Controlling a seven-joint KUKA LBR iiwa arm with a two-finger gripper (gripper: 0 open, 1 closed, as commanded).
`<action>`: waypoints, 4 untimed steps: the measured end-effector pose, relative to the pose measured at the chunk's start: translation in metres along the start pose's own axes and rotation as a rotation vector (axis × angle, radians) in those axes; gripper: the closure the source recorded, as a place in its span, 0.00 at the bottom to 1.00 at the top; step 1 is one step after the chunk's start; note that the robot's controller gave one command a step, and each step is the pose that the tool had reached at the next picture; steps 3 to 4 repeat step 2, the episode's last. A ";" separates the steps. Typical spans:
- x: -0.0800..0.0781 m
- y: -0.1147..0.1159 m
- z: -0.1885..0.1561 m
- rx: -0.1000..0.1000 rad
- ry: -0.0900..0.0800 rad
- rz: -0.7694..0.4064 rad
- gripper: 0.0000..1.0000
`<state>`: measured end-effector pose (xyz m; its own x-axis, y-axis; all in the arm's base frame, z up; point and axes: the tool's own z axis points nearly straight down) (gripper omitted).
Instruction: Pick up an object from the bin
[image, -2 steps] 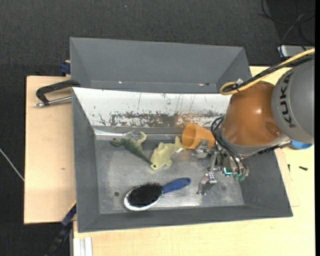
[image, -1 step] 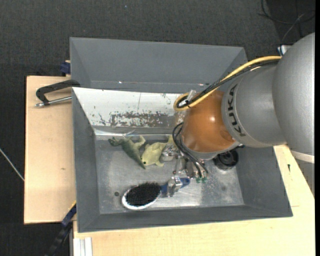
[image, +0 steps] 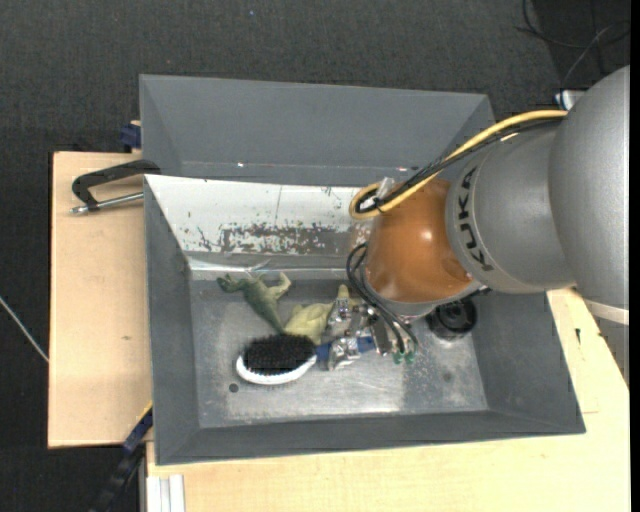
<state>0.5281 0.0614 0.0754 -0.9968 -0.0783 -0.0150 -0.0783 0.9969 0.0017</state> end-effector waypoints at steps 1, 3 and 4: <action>-0.006 0.001 -0.120 0.000 0.003 0.013 1.00; -0.020 0.000 -0.177 0.001 0.003 -0.013 1.00; -0.020 0.000 -0.177 0.001 0.003 -0.013 1.00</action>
Offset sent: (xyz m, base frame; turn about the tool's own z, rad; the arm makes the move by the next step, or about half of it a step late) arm 0.0016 0.0005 0.1154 0.0137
